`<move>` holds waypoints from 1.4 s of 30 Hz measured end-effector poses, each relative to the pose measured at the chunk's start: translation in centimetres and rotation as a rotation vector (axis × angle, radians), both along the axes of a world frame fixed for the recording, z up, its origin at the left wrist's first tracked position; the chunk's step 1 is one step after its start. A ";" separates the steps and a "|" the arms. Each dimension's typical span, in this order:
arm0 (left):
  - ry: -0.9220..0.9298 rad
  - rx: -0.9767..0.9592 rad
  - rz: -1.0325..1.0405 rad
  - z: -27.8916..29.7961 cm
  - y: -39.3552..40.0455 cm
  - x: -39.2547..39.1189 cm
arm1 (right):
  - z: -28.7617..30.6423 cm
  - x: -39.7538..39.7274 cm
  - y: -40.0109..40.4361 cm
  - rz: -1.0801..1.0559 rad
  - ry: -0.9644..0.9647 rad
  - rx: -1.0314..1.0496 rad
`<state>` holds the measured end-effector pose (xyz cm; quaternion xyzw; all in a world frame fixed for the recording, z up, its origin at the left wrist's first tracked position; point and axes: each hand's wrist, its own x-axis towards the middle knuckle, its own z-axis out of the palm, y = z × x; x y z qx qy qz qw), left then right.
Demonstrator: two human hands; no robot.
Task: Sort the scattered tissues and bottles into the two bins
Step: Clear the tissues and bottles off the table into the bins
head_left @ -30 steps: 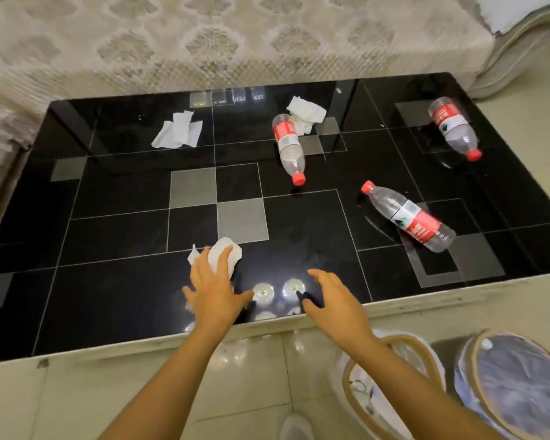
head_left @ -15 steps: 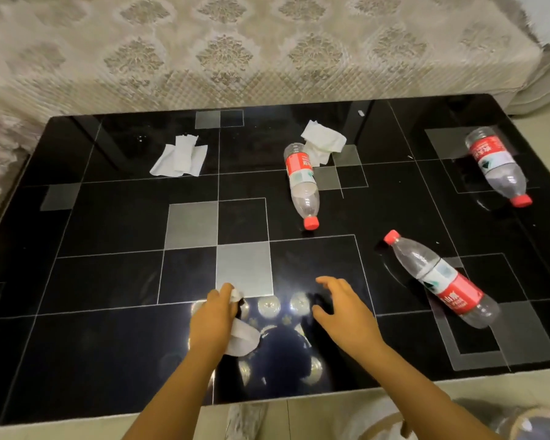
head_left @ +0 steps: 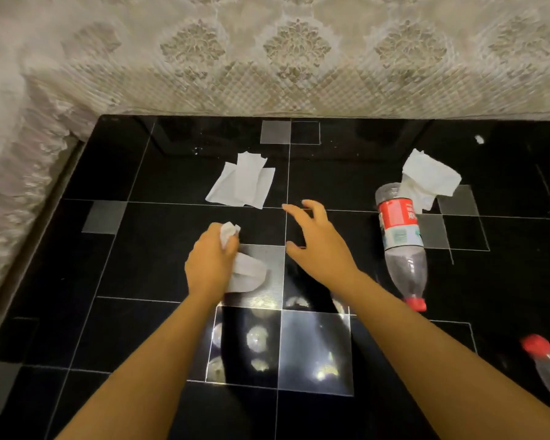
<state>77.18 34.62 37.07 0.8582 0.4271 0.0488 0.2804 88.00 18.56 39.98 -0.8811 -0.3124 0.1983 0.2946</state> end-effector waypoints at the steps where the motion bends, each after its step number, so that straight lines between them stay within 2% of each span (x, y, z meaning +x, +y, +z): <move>1: -0.015 -0.007 0.017 -0.2 1.0 0.3 | -0.4 0.8 1.9 0.000 -0.015 -0.016; 12: -0.277 -0.158 0.077 -2.7 8.9 -0.1 | -4.7 3.6 16.7 0.002 -0.116 -0.243; 16: -0.319 -0.190 0.089 -3.0 9.5 -0.4 | -5.9 4.4 18.5 -0.029 -0.106 -0.313; 18: -0.332 -0.200 0.087 -3.0 9.4 -0.4 | -6.2 4.4 18.4 0.009 -0.175 -0.392; 20: -0.331 -0.203 0.078 -3.0 9.2 -0.2 | -6.1 4.2 17.9 0.037 -0.278 -0.365; 22: -0.318 -0.209 0.068 -2.9 8.7 0.0 | -5.8 4.0 17.0 0.049 -0.298 -0.301; 25: -0.307 -0.229 0.055 -2.2 7.3 0.6 | -5.3 3.8 14.5 0.025 -0.232 -0.233; 28: -0.312 -0.273 0.027 -1.1 4.6 1.1 | -4.4 3.1 10.5 -0.101 -0.123 -0.125; 32: -0.251 -0.311 -0.126 -0.5 -1.0 1.4 | -3.2 1.0 3.1 -0.284 -0.071 0.028; 39: -0.168 -0.364 -0.374 0.0 -15.7 -1.2 | -2.6 -6.9 -14.2 -0.494 0.049 0.193; 42: -0.114 -0.435 -0.463 0.0 -22.6 -4.2 | -3.2 -12.3 -21.8 -0.590 0.082 0.133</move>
